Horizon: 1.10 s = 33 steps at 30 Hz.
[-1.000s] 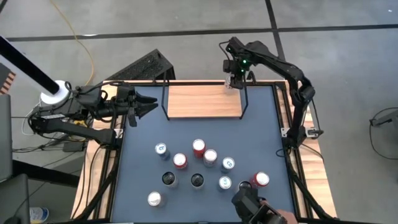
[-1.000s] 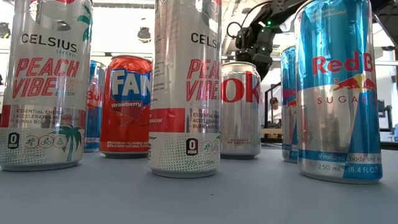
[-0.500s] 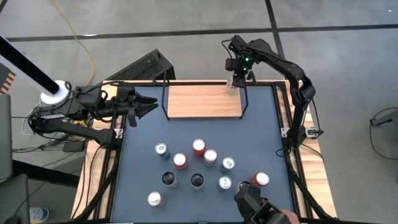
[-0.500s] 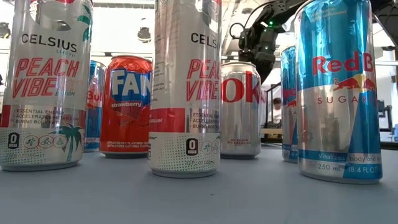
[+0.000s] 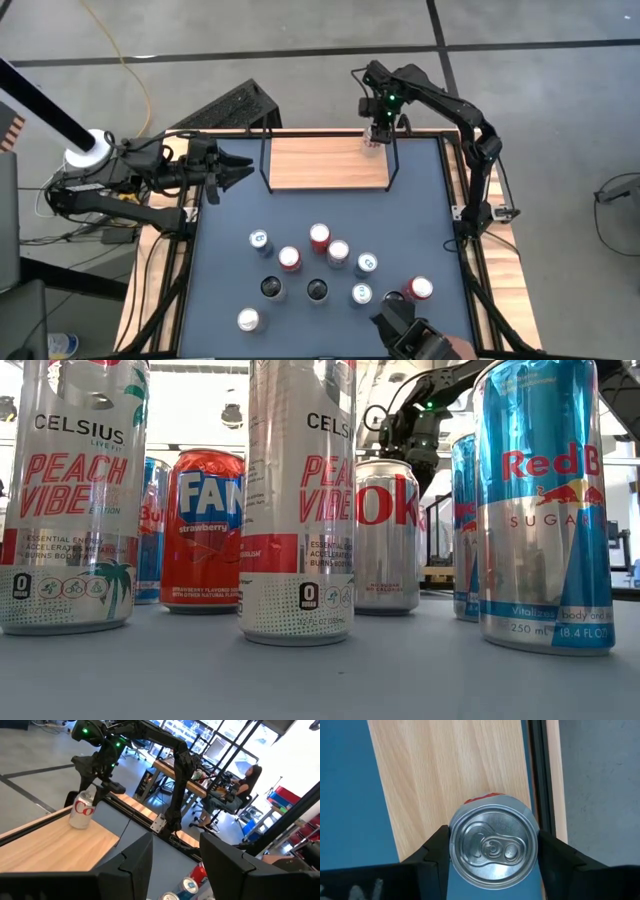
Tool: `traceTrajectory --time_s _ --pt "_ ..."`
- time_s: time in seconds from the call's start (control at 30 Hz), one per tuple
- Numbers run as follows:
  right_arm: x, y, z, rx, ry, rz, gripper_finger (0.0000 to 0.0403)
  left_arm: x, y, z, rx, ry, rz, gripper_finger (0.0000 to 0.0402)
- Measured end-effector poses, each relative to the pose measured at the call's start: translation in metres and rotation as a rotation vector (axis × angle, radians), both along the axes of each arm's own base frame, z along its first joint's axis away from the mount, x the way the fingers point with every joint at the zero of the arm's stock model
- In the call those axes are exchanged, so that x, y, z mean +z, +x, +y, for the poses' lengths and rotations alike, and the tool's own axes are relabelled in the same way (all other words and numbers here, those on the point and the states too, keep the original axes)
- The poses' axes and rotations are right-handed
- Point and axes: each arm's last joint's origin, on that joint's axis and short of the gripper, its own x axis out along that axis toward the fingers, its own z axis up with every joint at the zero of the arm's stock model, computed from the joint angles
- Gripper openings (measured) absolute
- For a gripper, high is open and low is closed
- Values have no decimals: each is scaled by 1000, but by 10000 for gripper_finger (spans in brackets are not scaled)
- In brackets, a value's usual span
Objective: Place canned beverage on shelf
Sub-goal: Put the right silver soda can on the shelf
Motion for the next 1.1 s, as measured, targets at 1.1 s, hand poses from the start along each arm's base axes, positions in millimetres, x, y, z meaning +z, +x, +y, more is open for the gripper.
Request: traceTrajectory --time_s 1.1 --pt "6 -2 0 -57 -49 -9 272 0 0 1 45 34 10 152"
